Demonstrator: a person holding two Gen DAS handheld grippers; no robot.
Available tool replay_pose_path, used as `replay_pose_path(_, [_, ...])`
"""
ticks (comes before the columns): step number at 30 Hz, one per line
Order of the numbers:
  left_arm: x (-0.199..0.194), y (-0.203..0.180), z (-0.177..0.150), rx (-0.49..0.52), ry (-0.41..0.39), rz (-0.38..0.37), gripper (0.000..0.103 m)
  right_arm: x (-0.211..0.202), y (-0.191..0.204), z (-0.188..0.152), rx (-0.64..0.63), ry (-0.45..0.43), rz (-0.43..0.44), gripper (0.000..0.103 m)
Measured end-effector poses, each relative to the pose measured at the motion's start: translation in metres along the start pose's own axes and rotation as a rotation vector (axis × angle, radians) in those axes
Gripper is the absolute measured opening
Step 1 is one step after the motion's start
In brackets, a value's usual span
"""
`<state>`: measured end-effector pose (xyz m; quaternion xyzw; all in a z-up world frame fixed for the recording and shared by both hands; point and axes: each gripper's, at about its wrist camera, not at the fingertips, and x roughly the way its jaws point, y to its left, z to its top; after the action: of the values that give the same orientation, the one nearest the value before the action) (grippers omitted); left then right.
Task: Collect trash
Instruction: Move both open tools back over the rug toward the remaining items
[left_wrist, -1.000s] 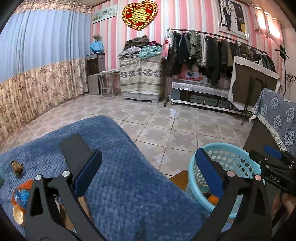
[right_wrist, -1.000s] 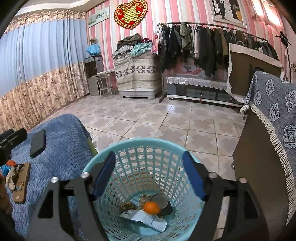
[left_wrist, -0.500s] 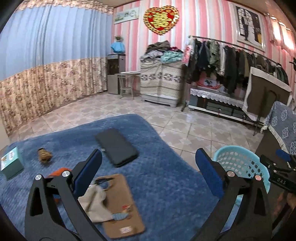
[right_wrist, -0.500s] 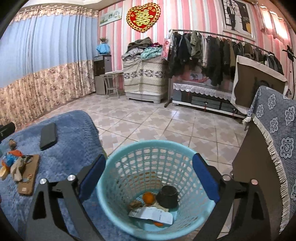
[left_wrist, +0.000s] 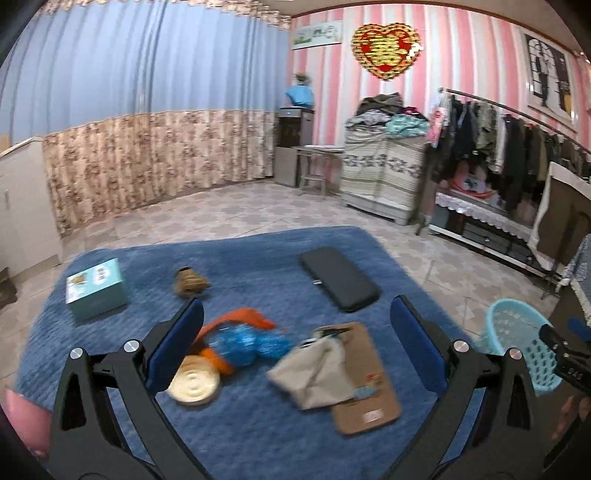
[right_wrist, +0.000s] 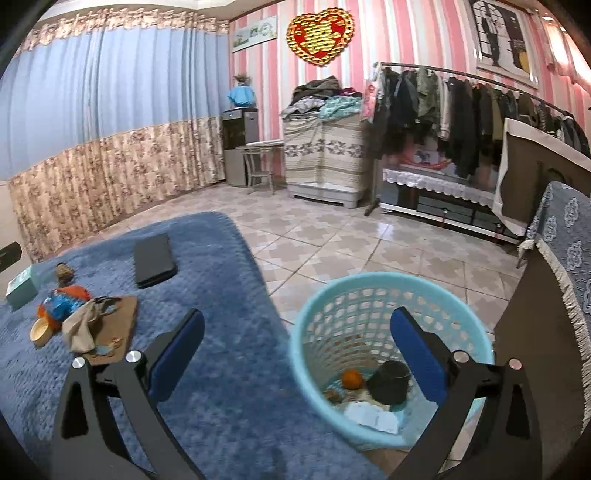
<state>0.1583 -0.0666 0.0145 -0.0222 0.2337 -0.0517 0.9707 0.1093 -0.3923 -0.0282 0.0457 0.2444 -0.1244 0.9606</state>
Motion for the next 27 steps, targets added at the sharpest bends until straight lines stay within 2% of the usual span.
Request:
replay_pose_path(13, [0.002,0.074,-0.048,-0.015,0.069,0.103,0.098,0.012,0.06,-0.031,-0.077,0.06,0.071,0.098])
replay_pose_path(21, [0.022,0.094,-0.074,-0.035,0.155,0.105,0.098,0.02,0.083,-0.038,-0.127,0.084,0.067,0.098])
replay_pose_path(27, [0.048,0.095,-0.078,-0.04,0.22,0.106,0.097,0.025,0.086,-0.034,-0.134,0.099,0.08,0.098])
